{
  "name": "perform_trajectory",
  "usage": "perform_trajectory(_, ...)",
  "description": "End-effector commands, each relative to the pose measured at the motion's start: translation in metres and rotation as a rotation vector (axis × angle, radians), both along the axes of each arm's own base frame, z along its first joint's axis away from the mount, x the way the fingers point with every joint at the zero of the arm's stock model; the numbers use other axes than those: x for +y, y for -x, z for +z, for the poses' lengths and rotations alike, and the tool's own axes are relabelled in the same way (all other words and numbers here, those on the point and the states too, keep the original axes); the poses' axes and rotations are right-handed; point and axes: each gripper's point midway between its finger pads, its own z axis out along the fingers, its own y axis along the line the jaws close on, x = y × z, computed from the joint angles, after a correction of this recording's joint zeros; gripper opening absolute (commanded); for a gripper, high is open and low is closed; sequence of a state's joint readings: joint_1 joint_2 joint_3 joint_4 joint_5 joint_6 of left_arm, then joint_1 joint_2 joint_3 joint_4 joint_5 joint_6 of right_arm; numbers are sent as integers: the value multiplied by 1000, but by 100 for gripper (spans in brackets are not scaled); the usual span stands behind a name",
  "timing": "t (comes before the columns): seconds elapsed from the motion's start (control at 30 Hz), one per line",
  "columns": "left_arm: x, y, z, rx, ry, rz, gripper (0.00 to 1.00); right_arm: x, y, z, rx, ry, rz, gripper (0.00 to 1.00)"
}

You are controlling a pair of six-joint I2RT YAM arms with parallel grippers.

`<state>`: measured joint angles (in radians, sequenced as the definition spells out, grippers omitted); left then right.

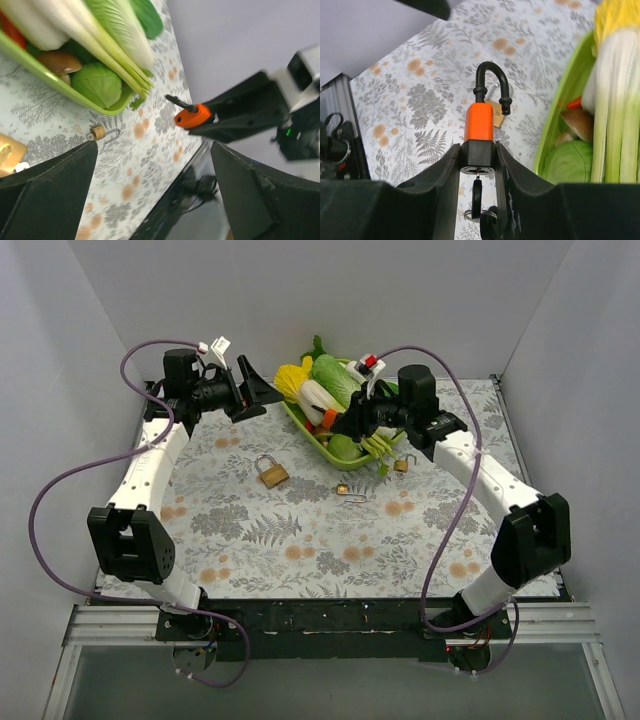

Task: Lock with the key
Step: Pick up the lock from the center of the board, then lock the lock.

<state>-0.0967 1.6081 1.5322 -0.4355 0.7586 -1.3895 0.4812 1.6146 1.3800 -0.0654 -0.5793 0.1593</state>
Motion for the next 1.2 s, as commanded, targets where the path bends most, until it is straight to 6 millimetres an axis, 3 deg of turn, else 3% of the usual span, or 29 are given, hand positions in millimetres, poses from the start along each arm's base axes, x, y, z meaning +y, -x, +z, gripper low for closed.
perform_trajectory(0.0, -15, 74, 56, -579, -125, -469, 98, 1, 66, 76, -361, -59, 347, 1)
perform_trajectory(0.07, -18, 93, 52, -642, -156, -556, 98, -6, 86, 84, -429, -52, 413, 1)
perform_trajectory(0.1, -20, 99, 56, -783, -226, -606, 96, -9, 94, 81, -418, -40, 432, 1)
perform_trajectory(0.2, -38, 129, 48, -978, -348, -735, 85, -20, 111, 84, -496, -5, 470, 1)
perform_trajectory(0.43, -69, 168, 50, -1218, -439, -794, 67, -38, 137, 86, -594, 26, 471, 1)
perform_trajectory(0.73, -111, 179, 41, -1347, -535, -808, 48, -41, 162, 86, -567, -1, 499, 1)
perform_trajectory(1.07, -117, 190, 38, -1293, -511, -799, 40, -49, 173, 91, -609, 7, 479, 1)
perform_trajectory(1.17, -113, 193, 34, -1284, -526, -819, 29, -51, 175, 92, -620, 11, 478, 1)
